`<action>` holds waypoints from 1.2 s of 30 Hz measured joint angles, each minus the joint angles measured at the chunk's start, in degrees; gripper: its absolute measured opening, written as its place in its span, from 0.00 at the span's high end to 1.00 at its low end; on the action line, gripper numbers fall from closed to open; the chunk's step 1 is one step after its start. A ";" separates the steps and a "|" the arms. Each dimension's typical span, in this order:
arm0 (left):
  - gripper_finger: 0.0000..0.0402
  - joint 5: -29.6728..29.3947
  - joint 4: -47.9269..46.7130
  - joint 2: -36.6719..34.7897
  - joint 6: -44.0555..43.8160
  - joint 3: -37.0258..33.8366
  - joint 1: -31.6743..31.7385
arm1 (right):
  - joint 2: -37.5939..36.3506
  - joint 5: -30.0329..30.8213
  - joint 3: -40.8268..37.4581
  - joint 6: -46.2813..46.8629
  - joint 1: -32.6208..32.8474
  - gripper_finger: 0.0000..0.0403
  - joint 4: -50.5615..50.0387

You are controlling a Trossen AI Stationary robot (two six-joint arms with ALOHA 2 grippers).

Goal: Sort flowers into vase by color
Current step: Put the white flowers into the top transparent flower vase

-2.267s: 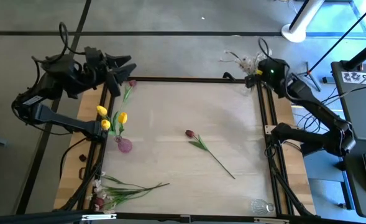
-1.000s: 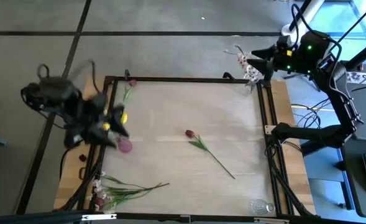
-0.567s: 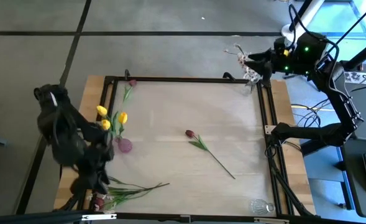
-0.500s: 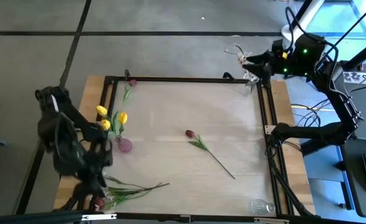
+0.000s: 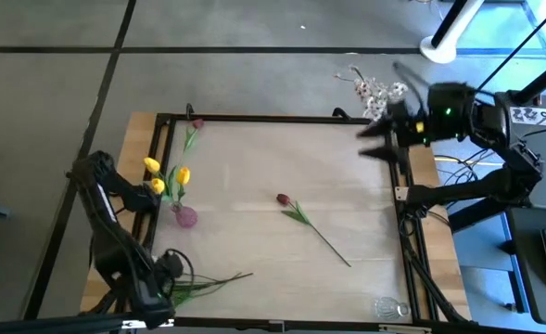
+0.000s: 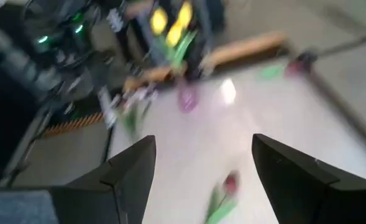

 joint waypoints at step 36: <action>0.46 -16.45 32.93 14.90 24.56 -27.11 13.19 | 12.42 34.92 -0.04 12.89 39.54 0.34 -4.96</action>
